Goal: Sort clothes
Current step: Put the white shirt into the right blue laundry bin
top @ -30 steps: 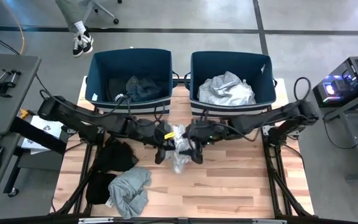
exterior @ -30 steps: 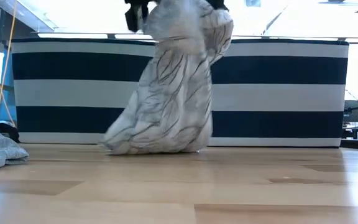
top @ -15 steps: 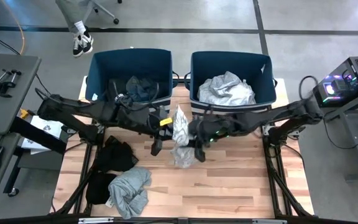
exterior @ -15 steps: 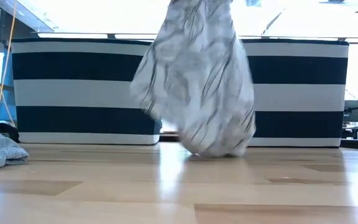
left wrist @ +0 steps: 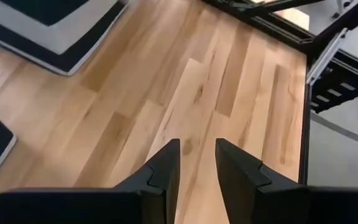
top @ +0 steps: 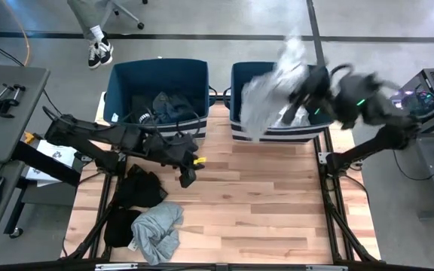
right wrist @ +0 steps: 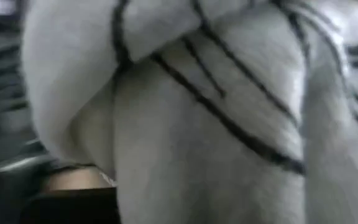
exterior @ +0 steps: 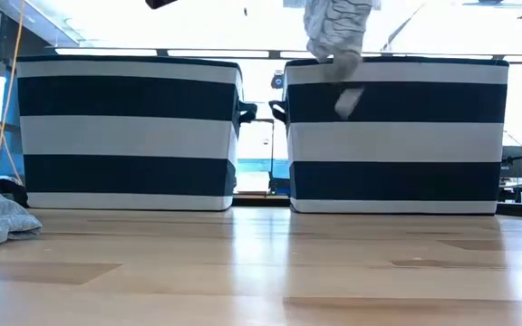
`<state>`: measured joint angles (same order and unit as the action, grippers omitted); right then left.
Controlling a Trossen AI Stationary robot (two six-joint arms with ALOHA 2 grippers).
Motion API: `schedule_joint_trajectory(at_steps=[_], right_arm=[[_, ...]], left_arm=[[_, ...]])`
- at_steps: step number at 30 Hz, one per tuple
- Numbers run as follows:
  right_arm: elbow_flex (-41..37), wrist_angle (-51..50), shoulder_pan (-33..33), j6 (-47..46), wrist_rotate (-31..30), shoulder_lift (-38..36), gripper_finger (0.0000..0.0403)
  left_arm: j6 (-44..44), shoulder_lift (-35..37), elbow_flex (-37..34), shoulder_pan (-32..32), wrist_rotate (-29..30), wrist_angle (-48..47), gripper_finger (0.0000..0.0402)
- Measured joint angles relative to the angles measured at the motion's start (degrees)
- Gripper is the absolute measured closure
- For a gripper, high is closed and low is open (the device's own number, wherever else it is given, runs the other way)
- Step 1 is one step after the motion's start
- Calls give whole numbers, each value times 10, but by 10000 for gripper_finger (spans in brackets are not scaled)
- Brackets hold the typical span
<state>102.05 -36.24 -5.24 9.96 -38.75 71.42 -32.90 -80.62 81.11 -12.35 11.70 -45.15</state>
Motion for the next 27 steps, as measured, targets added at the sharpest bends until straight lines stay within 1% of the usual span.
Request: schedule_joint_trajectory(at_steps=[2,5,7,9,11,13,15,17,20,22,24,27], right_arm=[[31,4,34,59,-26,-2,374],[53,-13,102,94,-24,-1,373],[45,-43,157,80,11,-1,374],[21,-92,214,36,76,-1,374],[-32,-125,267,-15,152,-1,373],[-109,-138,307,-62,207,1,370],[-199,-135,338,-96,234,2,369],[-287,-117,362,-125,245,4,368],[-395,-95,397,-179,264,11,367],[-449,-89,419,-225,287,18,366],[-486,-82,441,-267,314,26,365],[-510,-83,465,-297,352,34,351]], left_arm=[[-12,1,-6,-5,6,5,316],[-22,1,-13,-12,16,6,316],[-25,0,-16,-15,21,6,316],[-25,0,-16,-19,24,10,316],[-25,0,-16,-21,24,11,316],[-25,0,-16,-25,24,17,316],[-25,0,-16,-29,24,18,316],[-27,0,-16,-33,24,18,316],[-34,0,-16,-42,24,18,316],[-41,0,-16,-49,24,18,316],[-46,0,-16,-55,24,18,316],[-46,0,-16,-61,24,18,316]])
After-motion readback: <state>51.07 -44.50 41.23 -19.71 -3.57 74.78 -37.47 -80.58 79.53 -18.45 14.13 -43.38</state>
